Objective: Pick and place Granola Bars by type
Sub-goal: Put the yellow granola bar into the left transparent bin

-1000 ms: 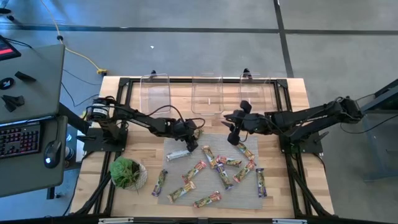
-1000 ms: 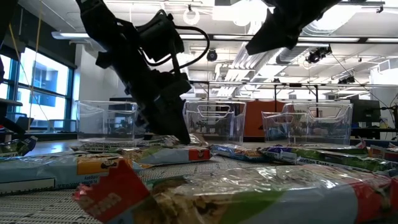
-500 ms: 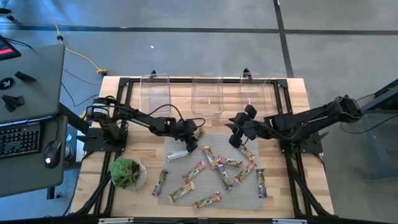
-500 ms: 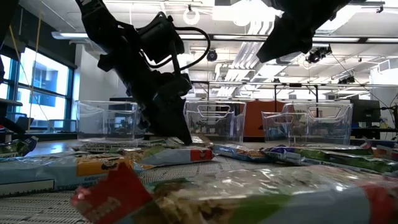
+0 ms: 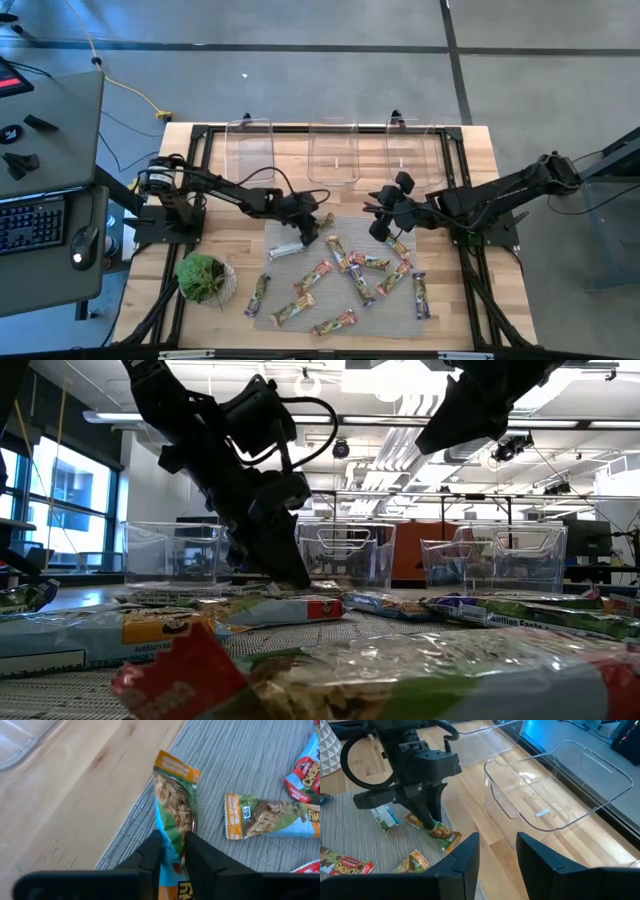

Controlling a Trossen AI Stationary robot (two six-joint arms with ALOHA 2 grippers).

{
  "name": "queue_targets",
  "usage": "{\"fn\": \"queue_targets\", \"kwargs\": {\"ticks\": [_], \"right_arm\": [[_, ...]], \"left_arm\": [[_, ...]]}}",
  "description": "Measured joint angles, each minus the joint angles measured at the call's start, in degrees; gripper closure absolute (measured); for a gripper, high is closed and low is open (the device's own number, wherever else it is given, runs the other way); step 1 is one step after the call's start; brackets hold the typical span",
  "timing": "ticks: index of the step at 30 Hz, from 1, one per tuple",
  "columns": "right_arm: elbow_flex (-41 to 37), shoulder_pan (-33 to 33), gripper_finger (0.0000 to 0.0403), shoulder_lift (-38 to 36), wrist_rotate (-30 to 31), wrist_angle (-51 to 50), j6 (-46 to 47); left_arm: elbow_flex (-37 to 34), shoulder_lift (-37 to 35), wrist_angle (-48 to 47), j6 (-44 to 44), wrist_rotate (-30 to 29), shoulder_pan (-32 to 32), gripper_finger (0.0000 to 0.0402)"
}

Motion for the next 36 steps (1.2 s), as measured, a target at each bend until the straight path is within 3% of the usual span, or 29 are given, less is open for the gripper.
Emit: {"fn": "queue_targets", "kwargs": {"ticks": [5,13,22,29,31,36], "right_arm": [[0.0,0.0,0.0289,0.0,0.0,-0.7,0.7],[0.0,0.0,0.0289,0.0,0.2,-1.8,1.2],[0.0,0.0,0.0289,0.0,0.5,-2.9,2.4],[0.0,0.0,0.0289,0.0,1.6,-3.5,3.7],[0.0,0.0,0.0289,0.0,1.6,-3.5,3.7],[0.0,0.0,0.0289,0.0,1.8,-3.8,3.7]], "left_arm": [[0.1,-0.6,-0.2,0.0,-0.1,0.0,0.0378],[4.7,-5.2,-10.7,3.1,-1.5,0.0,0.0384],[19.7,-12.1,-46.0,4.4,-12.9,1.3,0.0384],[33.9,-13.8,-74.4,0.6,-30.0,3.2,0.0384],[36.3,-14.5,-82.1,-1.6,-31.6,4.1,0.0384],[37.4,-18.8,-90.4,-5.8,-33.2,9.3,0.0383]]}}
